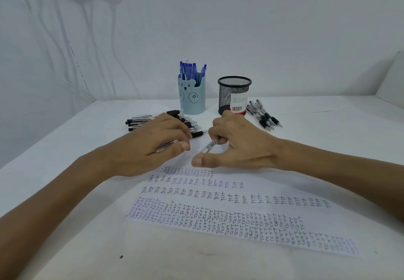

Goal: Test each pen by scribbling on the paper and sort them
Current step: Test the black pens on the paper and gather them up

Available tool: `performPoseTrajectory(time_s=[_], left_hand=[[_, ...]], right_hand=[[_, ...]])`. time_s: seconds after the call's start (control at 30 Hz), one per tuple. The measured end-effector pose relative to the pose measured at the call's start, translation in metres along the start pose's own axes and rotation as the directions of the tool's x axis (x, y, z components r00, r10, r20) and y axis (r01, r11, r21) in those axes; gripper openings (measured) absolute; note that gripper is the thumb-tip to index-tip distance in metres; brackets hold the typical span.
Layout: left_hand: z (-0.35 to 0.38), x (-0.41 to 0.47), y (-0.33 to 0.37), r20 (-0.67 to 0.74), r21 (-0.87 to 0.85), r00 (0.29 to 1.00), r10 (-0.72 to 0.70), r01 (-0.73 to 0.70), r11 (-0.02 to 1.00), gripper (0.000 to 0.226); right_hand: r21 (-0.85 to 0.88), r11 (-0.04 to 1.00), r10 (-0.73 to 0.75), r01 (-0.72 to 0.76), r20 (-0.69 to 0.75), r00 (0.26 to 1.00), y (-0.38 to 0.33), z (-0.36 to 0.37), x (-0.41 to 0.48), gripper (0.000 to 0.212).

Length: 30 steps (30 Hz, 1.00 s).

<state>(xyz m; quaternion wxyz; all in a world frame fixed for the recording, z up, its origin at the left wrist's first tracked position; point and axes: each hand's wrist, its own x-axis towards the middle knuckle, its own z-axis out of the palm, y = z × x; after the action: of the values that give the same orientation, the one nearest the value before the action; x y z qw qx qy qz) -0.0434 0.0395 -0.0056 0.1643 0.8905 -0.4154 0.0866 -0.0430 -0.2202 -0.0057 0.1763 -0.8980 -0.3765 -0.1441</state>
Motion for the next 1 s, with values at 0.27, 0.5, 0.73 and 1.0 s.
performPoseTrajectory(time_s=[0.27,0.5,0.73,1.0], left_hand=[[-0.001,-0.001,0.007,0.034,0.094,0.999,0.038,-0.041,0.995,0.048],[0.001,0.0,0.011,0.229,0.134,0.97,-0.079,0.049,0.99,0.094],[-0.001,-0.001,0.007,0.301,0.116,0.944,-0.137,0.106,0.988,0.099],[0.0,0.0,0.009,0.308,0.12,0.941,-0.138,0.106,0.987,0.098]], right_hand=[[0.196,0.981,0.021,0.005,-0.129,0.991,0.004,-0.008,0.003,0.066],[0.734,0.657,0.392,-0.172,-0.138,0.91,0.012,-0.004,0.009,0.054],[0.83,0.465,0.34,-0.308,0.154,0.928,0.007,-0.002,-0.002,0.044],[0.764,0.514,0.262,-0.39,0.294,0.919,-0.006,-0.005,-0.011,0.009]])
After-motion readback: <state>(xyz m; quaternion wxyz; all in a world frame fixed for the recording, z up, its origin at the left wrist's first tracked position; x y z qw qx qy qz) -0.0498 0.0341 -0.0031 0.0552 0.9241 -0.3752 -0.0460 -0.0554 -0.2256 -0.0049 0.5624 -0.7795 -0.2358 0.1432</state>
